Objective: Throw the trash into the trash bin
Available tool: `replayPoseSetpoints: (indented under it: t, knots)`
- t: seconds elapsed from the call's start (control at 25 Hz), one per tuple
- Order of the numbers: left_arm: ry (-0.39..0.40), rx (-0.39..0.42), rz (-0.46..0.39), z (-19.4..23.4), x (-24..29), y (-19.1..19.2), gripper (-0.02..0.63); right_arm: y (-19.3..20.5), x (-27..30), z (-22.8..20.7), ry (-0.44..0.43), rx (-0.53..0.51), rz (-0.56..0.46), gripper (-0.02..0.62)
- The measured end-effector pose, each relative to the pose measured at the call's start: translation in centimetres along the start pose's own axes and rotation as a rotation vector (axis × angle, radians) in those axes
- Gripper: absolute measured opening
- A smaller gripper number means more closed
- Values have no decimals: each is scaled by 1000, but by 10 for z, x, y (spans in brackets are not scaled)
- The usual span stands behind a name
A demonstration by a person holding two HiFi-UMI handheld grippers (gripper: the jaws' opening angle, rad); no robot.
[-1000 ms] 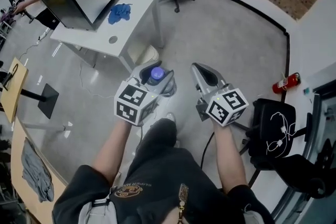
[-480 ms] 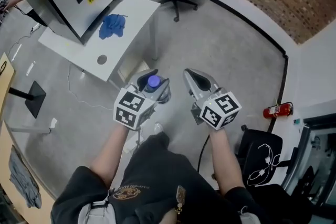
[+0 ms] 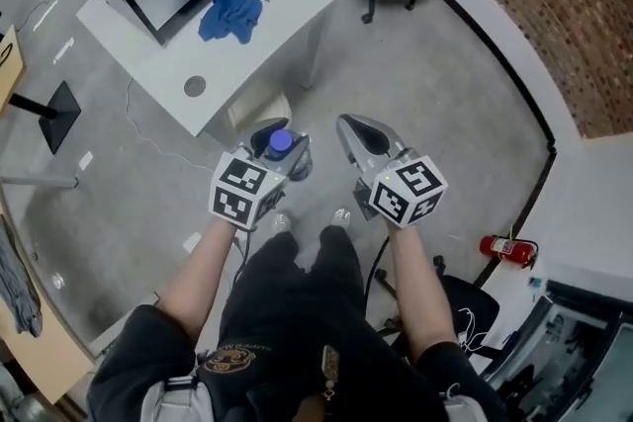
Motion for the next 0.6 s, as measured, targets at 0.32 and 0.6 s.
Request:
replayPoseSetpoints:
  t: [0.32,0.6]
  knots:
    - [-210,-261,61,56,65,65,193,69,128,-61,-264,-85,242,3]
    - [-321,-433,123,80,102,151,193,169,233,-82,-342,-204,414,3]
Point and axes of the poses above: the fingertips, and each gripper's own axes: x forward along the fingers, z to its left, y out of its underside, the point moved 7 cm from there along -x, backward along the fingers, and after that the axes turned 14 degrees about z, right-handed, at the moved point
